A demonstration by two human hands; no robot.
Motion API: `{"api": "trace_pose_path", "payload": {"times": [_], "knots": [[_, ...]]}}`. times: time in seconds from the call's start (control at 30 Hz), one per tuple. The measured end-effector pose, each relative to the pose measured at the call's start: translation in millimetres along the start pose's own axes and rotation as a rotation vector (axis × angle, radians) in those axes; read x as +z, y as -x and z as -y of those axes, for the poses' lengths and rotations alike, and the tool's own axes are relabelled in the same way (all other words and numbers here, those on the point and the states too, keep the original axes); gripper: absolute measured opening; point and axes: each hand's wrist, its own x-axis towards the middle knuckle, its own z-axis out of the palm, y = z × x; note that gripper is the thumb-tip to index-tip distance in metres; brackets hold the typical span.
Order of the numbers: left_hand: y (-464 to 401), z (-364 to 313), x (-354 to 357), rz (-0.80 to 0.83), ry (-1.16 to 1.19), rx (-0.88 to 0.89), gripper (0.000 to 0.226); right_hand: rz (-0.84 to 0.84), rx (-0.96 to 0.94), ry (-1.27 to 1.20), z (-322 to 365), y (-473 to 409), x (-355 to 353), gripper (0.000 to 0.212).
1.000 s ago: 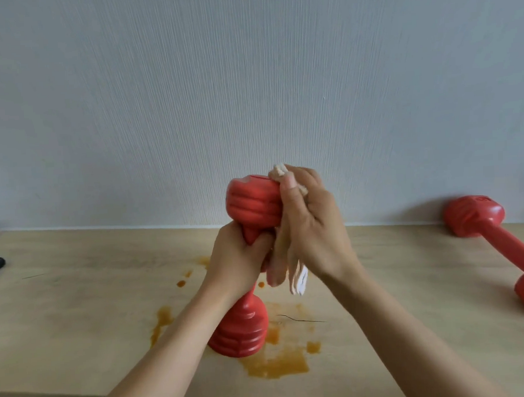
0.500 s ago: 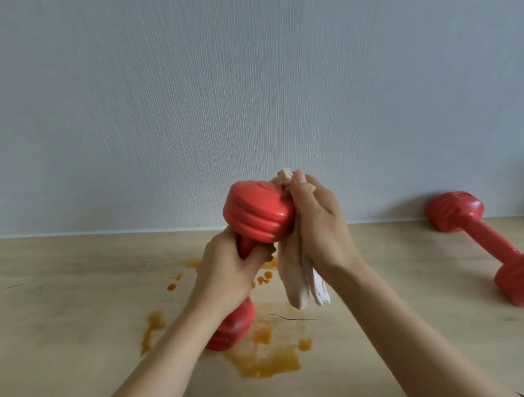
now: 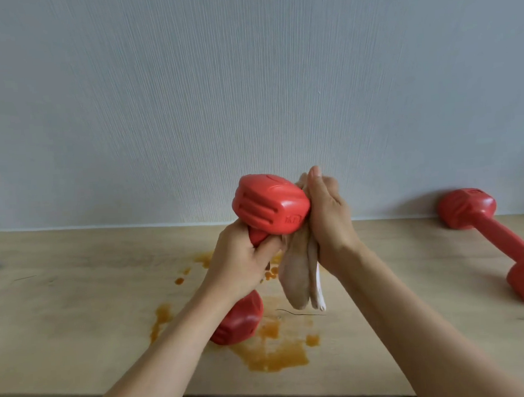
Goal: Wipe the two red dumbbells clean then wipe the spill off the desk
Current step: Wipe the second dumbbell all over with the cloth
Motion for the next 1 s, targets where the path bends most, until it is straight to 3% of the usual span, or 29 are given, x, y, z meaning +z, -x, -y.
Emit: {"api": "trace_pose_path", "payload": {"times": [0.13, 0.17, 0.27, 0.33, 0.43, 0.67, 0.9, 1.0], "knots": [[-7.9, 11.2, -5.2, -0.136, 0.027, -0.173, 0.032, -0.062, 0.068, 0.077, -1.9, -3.9, -10.0, 0.019], [-9.4, 12.6, -6.7, -0.165, 0.026, -0.213, 0.031, -0.057, -0.013, 0.142, -1.5, -2.0, -8.6, 0.026], [-13.1, 11.0, -5.7, -0.197, -0.037, -0.261, 0.026, 0.005, -0.562, 0.47, -1.1, 8.0, 10.1, 0.041], [-14.5, 6.3, -1.9, -0.179, -0.104, -0.244, 0.022, 0.034, -0.833, 0.619, -3.6, 12.7, 24.4, 0.035], [-15.7, 4.0, 0.3, -0.173, -0.148, -0.233, 0.018, 0.085, -1.039, 0.706, -7.3, 11.0, 29.0, 0.022], [-16.9, 9.3, -0.4, -0.186, -0.023, -0.299, 0.019, 0.211, -1.168, 0.752, -20.4, 2.9, -3.0, 0.022], [-13.6, 10.5, -7.0, -0.182, -0.04, -0.249, 0.021, -0.008, -0.822, 0.58, 0.4, -7.4, -9.9, 0.024], [-14.0, 8.3, -6.8, -0.18, -0.111, -0.234, 0.013, 0.068, -0.739, 0.471, 14.6, 5.2, 4.3, 0.02]]}}
